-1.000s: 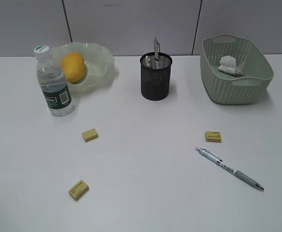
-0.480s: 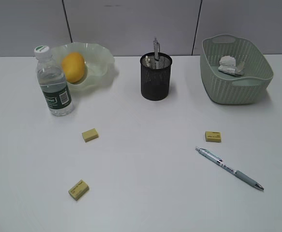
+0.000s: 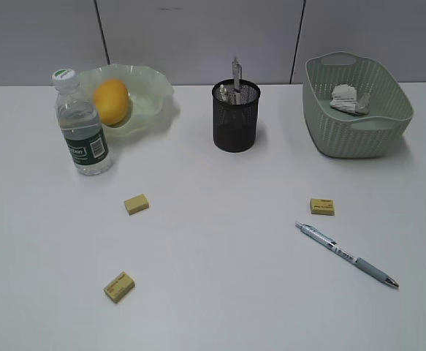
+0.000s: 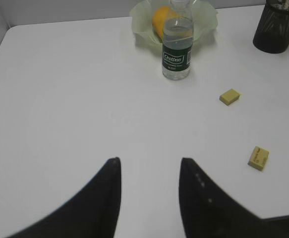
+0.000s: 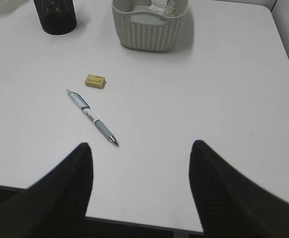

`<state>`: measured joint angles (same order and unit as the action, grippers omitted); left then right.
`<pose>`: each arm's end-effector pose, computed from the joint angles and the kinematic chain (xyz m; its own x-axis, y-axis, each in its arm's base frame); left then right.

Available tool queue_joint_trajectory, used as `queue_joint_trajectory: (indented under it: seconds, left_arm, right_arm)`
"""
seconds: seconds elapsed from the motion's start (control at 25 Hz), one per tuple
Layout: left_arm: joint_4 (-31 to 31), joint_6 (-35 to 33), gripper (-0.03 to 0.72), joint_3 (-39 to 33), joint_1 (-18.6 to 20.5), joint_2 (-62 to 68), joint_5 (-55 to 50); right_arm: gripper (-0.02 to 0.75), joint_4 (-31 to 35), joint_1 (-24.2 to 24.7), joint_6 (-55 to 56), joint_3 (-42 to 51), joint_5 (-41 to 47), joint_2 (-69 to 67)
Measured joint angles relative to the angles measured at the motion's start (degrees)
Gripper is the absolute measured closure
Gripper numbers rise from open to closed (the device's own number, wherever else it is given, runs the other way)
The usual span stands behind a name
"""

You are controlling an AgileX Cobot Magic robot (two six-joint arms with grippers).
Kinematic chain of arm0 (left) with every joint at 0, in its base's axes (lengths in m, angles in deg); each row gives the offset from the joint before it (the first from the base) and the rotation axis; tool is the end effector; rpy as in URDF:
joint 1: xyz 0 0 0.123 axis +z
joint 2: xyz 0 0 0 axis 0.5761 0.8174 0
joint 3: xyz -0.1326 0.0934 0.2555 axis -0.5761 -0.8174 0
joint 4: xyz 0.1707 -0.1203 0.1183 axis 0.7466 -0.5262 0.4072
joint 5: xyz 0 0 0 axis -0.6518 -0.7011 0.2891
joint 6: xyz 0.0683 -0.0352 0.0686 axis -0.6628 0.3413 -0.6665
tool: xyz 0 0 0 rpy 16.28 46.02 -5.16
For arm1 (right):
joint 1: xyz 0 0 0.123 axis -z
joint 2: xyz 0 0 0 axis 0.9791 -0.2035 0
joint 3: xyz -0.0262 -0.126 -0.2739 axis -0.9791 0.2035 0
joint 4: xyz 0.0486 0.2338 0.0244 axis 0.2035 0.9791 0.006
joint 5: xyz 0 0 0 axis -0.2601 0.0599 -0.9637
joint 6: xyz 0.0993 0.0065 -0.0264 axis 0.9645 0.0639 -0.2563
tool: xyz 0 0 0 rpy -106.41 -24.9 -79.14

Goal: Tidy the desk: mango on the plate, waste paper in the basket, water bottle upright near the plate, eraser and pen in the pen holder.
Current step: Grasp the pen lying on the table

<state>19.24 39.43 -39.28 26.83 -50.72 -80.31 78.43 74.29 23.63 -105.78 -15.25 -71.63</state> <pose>-0.0262 0.0051 0.2715 -0.4344 0.0443 -0.8996 0.1261 0.9919 -0.0120 -0.0240 0.0044 0.2691 -0.4149 -0.1098 -0.9032 -0.1563 0.9865 -0.0482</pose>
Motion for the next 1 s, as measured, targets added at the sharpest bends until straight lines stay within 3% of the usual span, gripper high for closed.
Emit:
queue_joint_trajectory:
  seconds: [0.16, 0.4, 0.48, 0.64, 1.0]
  left_arm:
    - [-0.26, -0.05, 0.430, 0.00, 0.79, 0.00, 0.00]
    - [-0.10, -0.04, 0.449, 0.00, 13.19, 0.00, 0.05]
    - [-0.79, -0.04, 0.449, 0.00, 14.54, 0.00, 0.05]
    - [-0.79, -0.04, 0.449, 0.00, 12.46, 0.00, 0.05]
    - [-0.79, -0.04, 0.449, 0.00, 3.05, 0.00, 0.05]
  right_arm:
    - [0.248, 0.00, 0.00, -1.15, 0.00, 0.00, 0.00]
    - [0.248, -0.05, 0.00, -1.76, 0.00, -0.02, -0.60]
    - [0.248, -0.05, 0.00, -1.83, -0.33, 0.15, -2.89]
    - [0.248, -0.05, 0.00, -1.83, -2.65, 1.68, -11.57]
    - [0.248, 1.47, -0.07, -1.83, -15.17, 2.53, -33.63]
